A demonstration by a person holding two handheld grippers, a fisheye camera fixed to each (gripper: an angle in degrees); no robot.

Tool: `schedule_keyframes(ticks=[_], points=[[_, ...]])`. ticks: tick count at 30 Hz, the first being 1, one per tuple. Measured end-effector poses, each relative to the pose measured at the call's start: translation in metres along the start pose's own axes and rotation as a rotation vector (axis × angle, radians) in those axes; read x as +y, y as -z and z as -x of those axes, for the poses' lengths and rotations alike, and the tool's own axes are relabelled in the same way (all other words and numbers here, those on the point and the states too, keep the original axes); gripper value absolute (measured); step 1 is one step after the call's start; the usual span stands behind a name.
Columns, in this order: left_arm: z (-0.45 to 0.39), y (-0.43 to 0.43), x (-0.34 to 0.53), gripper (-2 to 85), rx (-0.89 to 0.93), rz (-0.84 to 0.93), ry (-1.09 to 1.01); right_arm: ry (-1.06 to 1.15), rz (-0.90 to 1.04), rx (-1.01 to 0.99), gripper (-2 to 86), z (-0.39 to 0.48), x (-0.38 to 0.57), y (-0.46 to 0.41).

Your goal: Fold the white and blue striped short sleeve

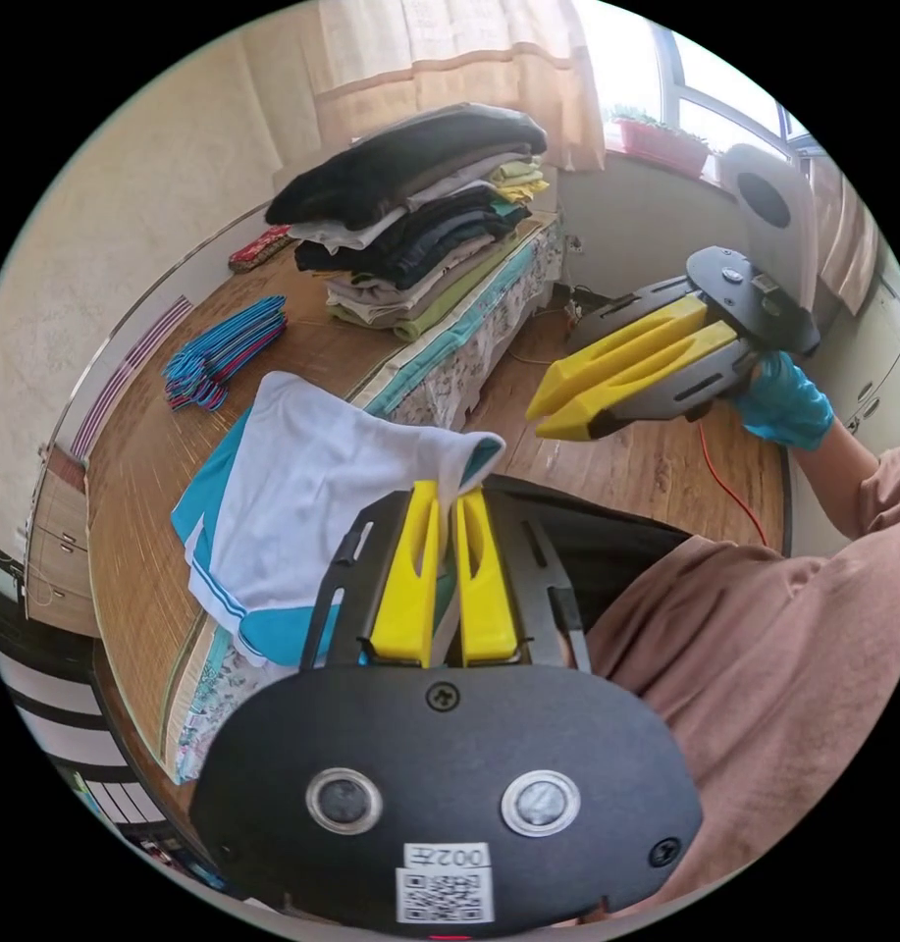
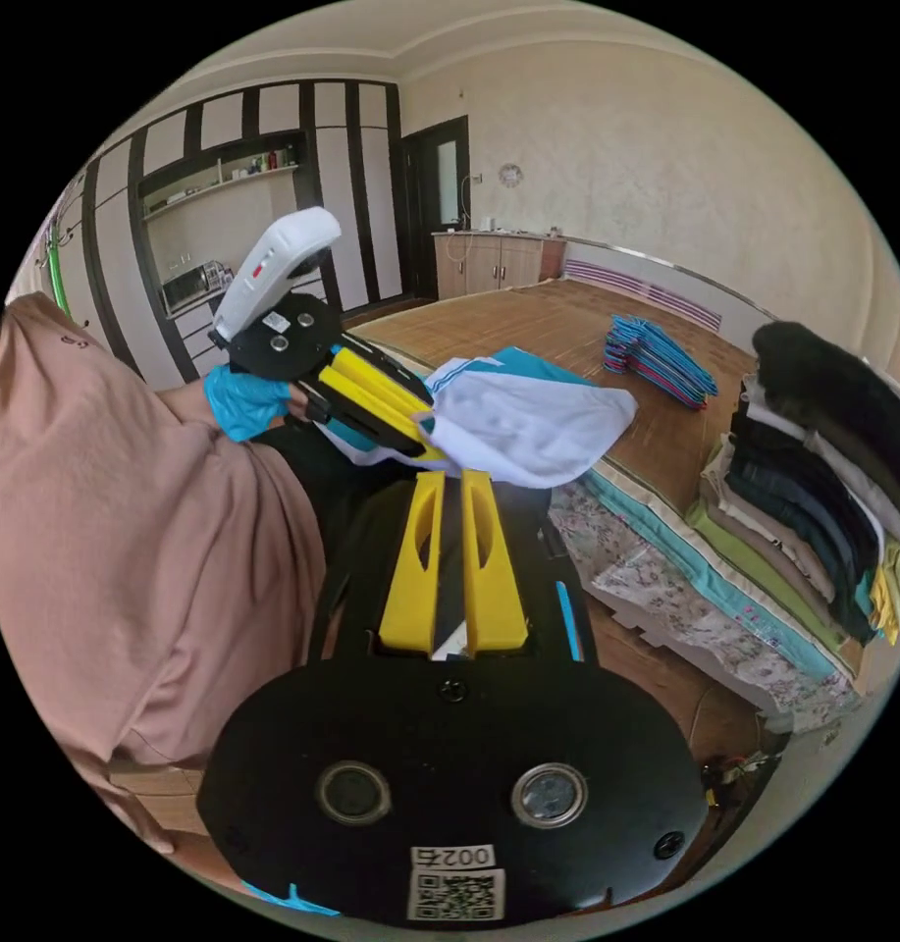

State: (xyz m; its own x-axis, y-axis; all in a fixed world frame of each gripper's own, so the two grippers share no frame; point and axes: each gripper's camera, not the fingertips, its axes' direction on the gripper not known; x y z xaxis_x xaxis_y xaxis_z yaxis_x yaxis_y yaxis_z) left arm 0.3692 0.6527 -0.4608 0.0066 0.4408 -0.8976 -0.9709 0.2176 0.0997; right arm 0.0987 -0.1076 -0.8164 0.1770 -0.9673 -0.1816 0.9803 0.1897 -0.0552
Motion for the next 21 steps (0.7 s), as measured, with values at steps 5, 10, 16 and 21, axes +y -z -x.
schedule_keyframes(ticks=[5,10,16,21], points=[[-0.002,-0.005,-0.006,-1.3,0.003,0.001,0.003,0.043,0.031,0.073,9.9,0.009,0.005,-0.018],[-0.005,-0.011,-0.012,-1.3,0.005,0.012,-0.014,0.14,0.054,0.115,10.7,0.02,-0.006,-0.045],[-0.006,-0.019,-0.016,-1.2,0.016,0.03,-0.041,0.327,0.085,0.119,10.2,0.038,-0.026,-0.065],[-0.007,-0.025,-0.02,-1.3,0.003,0.045,-0.058,0.501,0.071,0.135,6.0,0.06,-0.041,-0.06]])
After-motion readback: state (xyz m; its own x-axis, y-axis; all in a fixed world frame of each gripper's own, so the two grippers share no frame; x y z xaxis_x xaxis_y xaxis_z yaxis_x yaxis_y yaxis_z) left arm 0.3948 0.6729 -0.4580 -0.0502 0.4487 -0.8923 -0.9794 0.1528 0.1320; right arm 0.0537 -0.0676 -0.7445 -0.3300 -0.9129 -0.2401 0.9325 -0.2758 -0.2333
